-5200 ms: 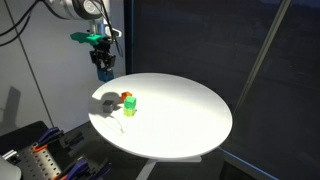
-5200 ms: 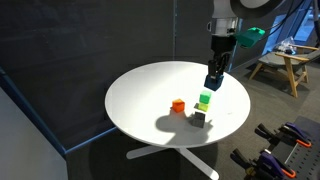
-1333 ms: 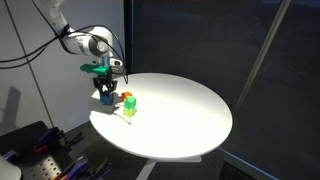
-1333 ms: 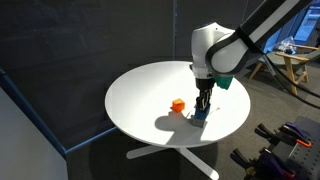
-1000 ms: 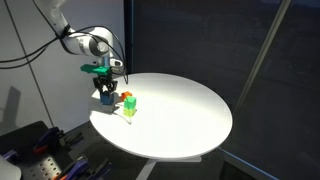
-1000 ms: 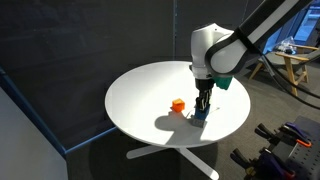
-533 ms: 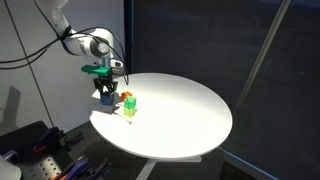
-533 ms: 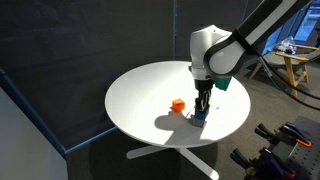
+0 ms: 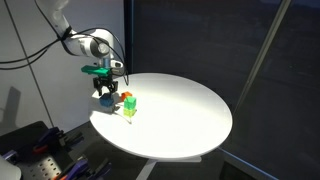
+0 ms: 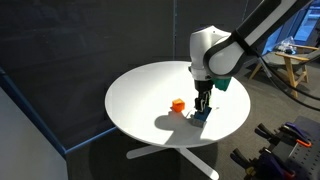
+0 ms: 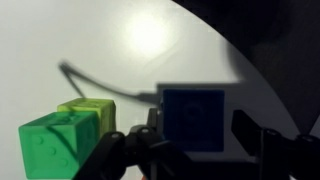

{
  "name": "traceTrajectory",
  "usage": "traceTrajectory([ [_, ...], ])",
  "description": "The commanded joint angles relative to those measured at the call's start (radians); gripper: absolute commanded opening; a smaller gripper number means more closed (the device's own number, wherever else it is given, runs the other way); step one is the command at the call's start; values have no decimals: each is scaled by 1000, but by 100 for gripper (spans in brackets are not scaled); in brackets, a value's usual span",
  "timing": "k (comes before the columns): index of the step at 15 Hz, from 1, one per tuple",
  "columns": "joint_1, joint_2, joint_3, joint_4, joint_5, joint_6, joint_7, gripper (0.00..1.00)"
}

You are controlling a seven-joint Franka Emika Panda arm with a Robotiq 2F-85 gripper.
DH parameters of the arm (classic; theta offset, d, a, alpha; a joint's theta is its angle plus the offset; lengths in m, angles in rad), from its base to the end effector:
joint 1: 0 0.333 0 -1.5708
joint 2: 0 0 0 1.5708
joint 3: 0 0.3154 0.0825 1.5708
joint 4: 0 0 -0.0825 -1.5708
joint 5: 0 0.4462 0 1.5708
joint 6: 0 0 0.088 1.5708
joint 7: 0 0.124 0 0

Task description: Put the blue block on the grey block

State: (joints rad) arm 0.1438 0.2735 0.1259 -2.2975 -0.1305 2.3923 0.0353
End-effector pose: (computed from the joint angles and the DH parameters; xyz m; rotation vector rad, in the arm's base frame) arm 0.5203 0.1451 0.1470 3.0161 0.5118 -0.2540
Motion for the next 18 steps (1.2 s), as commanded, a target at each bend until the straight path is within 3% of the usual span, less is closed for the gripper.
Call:
traceTrajectory([
  [1, 10, 7, -11, 15, -24, 1, 1, 100],
  [18, -8, -120, -7, -13, 86, -116, 35, 100],
])
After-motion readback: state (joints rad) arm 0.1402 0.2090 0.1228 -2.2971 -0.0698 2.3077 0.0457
